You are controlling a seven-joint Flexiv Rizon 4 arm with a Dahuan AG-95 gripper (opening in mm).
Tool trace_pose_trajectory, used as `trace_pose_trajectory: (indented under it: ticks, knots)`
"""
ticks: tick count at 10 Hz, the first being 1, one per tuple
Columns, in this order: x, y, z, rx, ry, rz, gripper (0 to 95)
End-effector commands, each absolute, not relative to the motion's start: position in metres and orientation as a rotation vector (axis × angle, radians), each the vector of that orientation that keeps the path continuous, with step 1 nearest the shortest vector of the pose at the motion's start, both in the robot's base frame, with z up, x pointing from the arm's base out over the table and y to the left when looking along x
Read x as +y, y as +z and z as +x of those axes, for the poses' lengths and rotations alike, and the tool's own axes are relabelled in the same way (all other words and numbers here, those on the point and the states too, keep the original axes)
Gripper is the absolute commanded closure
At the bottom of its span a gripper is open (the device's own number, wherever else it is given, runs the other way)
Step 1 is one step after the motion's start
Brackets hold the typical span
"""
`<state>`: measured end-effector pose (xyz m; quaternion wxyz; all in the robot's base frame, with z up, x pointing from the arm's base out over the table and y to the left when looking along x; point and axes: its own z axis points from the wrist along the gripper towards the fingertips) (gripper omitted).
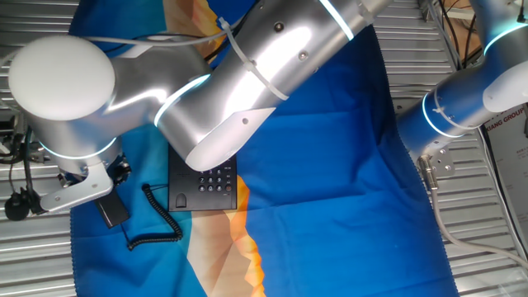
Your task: Place the handset of the telephone on the corresponding phone cradle
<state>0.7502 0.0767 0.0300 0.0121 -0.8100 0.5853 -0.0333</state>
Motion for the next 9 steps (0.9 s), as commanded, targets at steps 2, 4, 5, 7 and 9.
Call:
trace_pose_trajectory:
  ticks: [2, 4, 5, 7, 9]
  knots:
    - [0.077, 0.035, 0.749, 1.913, -0.108, -2.465, 95.0]
    - [0.078, 0.04, 0.748, 1.976, -0.093, -2.413, 95.0]
    - [0.078, 0.042, 0.747, 1.991, -0.09, -2.4, 95.0]
    - [0.079, 0.048, 0.745, 2.022, -0.08, -2.379, 95.0]
    - [0.079, 0.052, 0.743, 2.056, -0.073, -2.358, 95.0]
